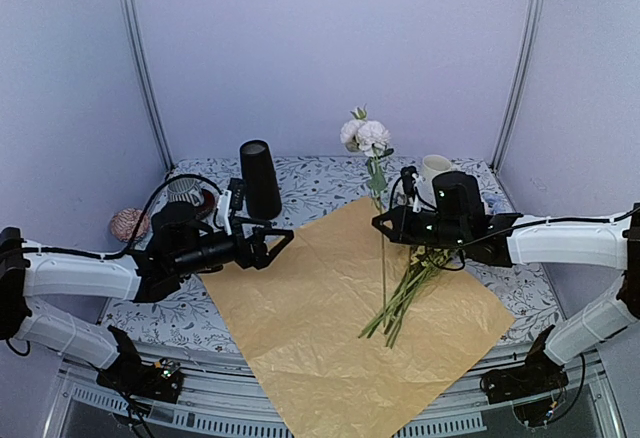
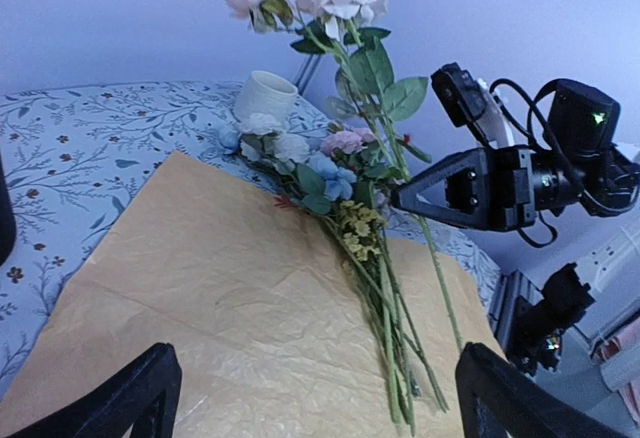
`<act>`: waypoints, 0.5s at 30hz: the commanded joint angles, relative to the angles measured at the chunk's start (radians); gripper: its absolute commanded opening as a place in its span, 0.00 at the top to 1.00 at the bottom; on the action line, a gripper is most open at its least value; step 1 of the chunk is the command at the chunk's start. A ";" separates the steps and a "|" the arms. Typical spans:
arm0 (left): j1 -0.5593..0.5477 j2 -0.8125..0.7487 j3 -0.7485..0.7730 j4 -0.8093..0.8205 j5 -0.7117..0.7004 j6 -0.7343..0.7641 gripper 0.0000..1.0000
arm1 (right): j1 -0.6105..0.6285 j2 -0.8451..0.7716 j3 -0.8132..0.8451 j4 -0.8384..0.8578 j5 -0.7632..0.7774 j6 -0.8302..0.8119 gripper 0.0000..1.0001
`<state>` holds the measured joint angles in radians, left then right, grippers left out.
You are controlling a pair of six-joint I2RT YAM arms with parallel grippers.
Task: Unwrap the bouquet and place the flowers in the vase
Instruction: Pick up the fake flower from the flattened wrapping paper, then pass from the right arm to the left
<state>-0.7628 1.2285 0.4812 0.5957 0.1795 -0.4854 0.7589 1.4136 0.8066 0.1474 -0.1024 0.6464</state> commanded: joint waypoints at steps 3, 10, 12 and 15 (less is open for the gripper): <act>-0.032 0.061 -0.009 0.284 0.146 -0.101 0.05 | 0.011 -0.032 -0.011 0.209 -0.094 -0.164 0.97; -0.104 0.169 0.104 0.365 0.173 -0.104 0.14 | 0.034 -0.053 -0.068 0.386 -0.128 -0.250 0.97; -0.113 0.205 0.137 0.375 0.178 -0.113 0.16 | 0.045 -0.061 -0.084 0.431 -0.135 -0.264 0.97; -0.118 0.244 0.174 0.402 0.189 -0.137 0.19 | 0.087 -0.067 -0.085 0.454 -0.112 -0.304 0.97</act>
<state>-0.8669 1.4303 0.6025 0.9154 0.3408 -0.5941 0.8001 1.3792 0.7303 0.4789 -0.2127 0.4171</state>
